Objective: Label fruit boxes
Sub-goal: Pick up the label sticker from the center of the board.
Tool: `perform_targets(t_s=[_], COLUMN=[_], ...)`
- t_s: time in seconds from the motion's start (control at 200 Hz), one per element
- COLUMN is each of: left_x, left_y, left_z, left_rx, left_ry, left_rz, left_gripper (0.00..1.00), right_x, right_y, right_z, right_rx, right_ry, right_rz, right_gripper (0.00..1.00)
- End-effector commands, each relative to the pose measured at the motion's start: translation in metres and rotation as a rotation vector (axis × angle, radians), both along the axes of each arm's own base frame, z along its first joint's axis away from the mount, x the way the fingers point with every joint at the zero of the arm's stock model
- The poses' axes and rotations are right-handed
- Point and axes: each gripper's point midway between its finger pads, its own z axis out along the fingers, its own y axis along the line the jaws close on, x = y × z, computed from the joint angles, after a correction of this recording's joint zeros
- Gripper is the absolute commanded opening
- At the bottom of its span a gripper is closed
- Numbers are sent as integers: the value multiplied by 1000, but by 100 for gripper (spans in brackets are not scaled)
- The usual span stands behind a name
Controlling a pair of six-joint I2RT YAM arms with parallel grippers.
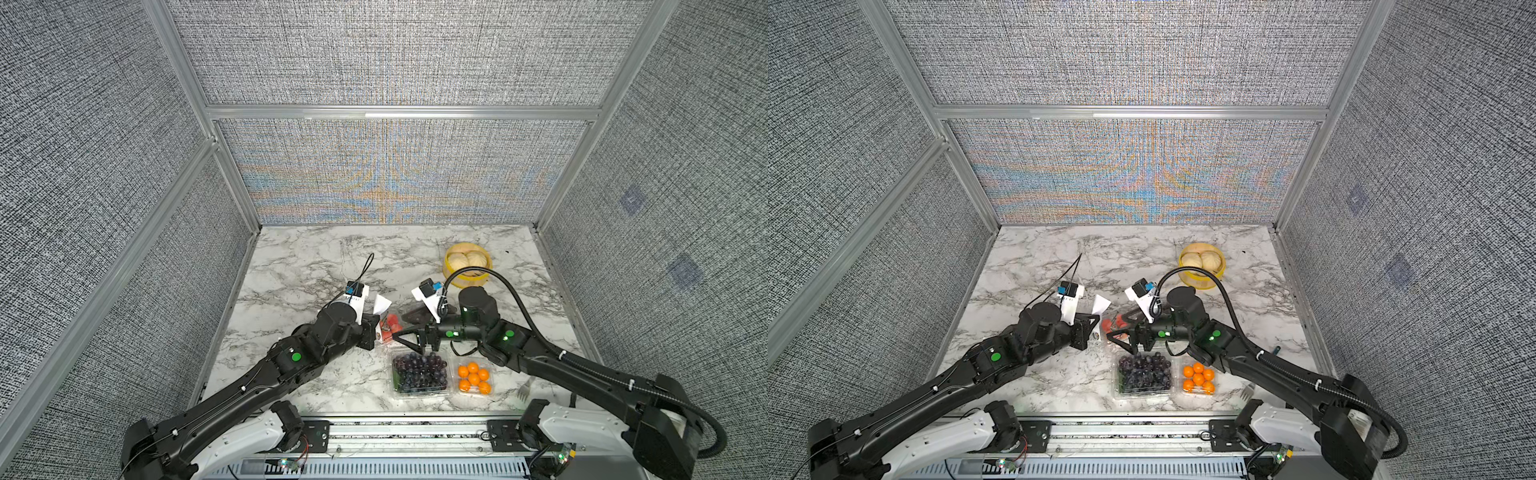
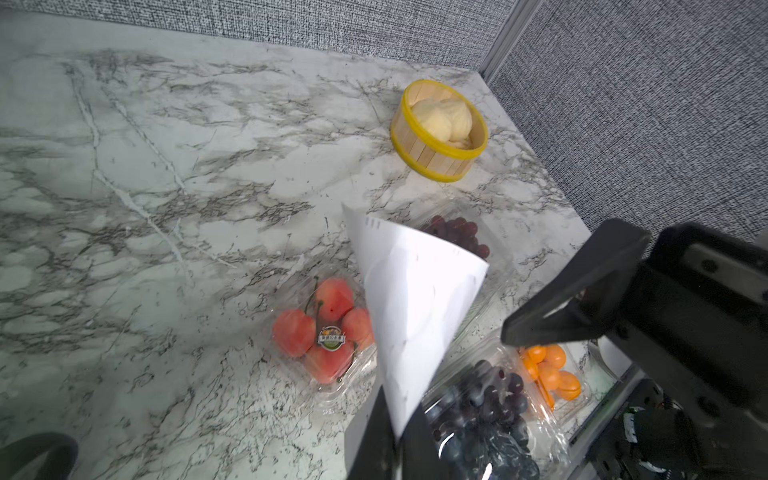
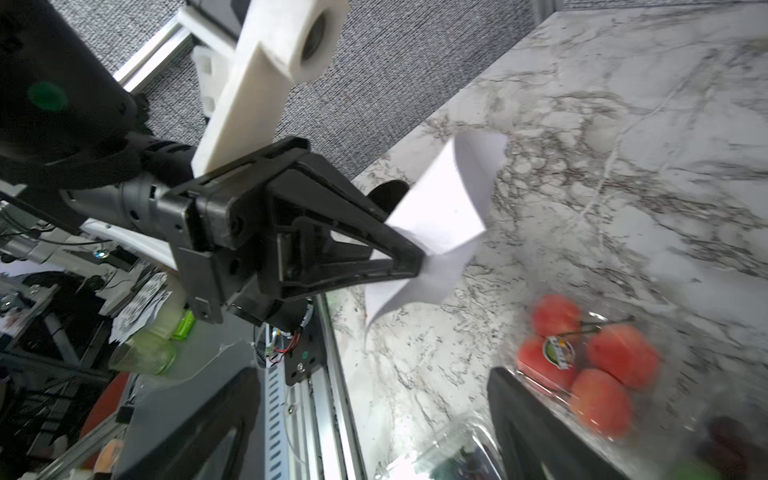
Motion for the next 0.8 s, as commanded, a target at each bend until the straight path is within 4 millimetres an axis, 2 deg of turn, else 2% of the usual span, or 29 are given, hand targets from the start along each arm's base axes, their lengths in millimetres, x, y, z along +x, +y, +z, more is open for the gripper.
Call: perform_targets(t_s=[0.0, 0.105, 0.265, 0.365, 0.51, 0.63, 0.655, 0.705, 0.796], left_x=[6, 8, 10, 11, 11, 13, 14, 14, 13], left_y=[-11, -15, -12, -11, -14, -12, -12, -11, -11], left_z=[22, 30, 40, 44, 44, 45, 44, 44, 42], left_rx=[-37, -54, -77, -86, -90, -84, -84, -81, -86], left_ry=[-69, -80, -106, -117, -109, -116, -117, -118, -119], left_rz=[-29, -37, -15, -8, -16, -1, 2, 7, 3], left_gripper=[9, 9, 9, 9, 9, 9, 9, 9, 12], right_x=[-6, -6, 17, 15, 17, 17, 19, 21, 21], right_y=[13, 23, 20, 27, 33, 36, 36, 34, 29], right_z=[7, 6, -2, 9, 10, 9, 7, 2, 0], right_rx=[29, 17, -7, 32, 4, -9, -19, -37, -41], right_ry=[-2, -4, -15, -50, -89, -103, -102, -97, -103], right_rz=[49, 50, -96, -94, -124, -128, -134, -149, -163], right_gripper=[84, 77, 64, 55, 42, 25, 19, 1, 0])
